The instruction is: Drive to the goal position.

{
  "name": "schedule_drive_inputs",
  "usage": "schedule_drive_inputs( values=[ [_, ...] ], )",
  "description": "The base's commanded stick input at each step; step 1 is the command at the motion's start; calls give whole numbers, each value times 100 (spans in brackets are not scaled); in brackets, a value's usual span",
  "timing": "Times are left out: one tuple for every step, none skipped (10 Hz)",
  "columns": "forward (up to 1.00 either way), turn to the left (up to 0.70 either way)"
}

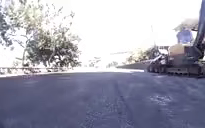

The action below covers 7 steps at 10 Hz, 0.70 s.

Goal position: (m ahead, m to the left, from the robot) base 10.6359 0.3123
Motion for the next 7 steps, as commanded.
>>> schedule_drive_inputs(
  values=[
    [50, 0],
    [50, 0],
    [50, 0],
    [50, 0],
    [50, 0],
    [50, 0],
    [50, 0]
  ],
)
